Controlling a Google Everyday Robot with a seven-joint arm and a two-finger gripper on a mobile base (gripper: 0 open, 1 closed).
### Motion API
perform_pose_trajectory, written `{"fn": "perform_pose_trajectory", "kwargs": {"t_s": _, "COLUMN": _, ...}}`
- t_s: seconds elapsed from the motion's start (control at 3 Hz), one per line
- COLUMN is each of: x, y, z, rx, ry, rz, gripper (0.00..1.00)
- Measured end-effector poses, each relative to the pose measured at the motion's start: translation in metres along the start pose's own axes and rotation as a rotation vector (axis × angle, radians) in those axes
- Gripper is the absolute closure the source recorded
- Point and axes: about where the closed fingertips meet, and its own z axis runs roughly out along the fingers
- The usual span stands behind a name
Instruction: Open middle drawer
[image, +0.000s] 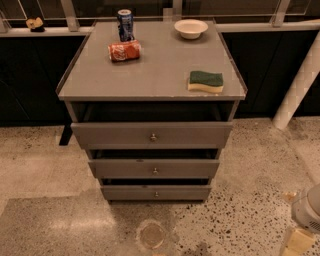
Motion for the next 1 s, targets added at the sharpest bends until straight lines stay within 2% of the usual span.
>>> {"fn": "perform_pose_trajectory", "kwargs": {"t_s": 0.33, "x": 0.015, "y": -0.015, "z": 0.078, "rx": -0.09, "ry": 0.006, "rz": -0.001, "gripper": 0.0}}
{"fn": "perform_pose_trajectory", "kwargs": {"t_s": 0.67, "x": 0.008, "y": -0.034, "z": 0.142, "rx": -0.145, "ry": -0.01, "rz": -0.077, "gripper": 0.0}}
{"fn": "perform_pose_trajectory", "kwargs": {"t_s": 1.0, "x": -0.015, "y": -0.038, "z": 0.162, "rx": -0.148, "ry": -0.069, "rz": -0.183, "gripper": 0.0}}
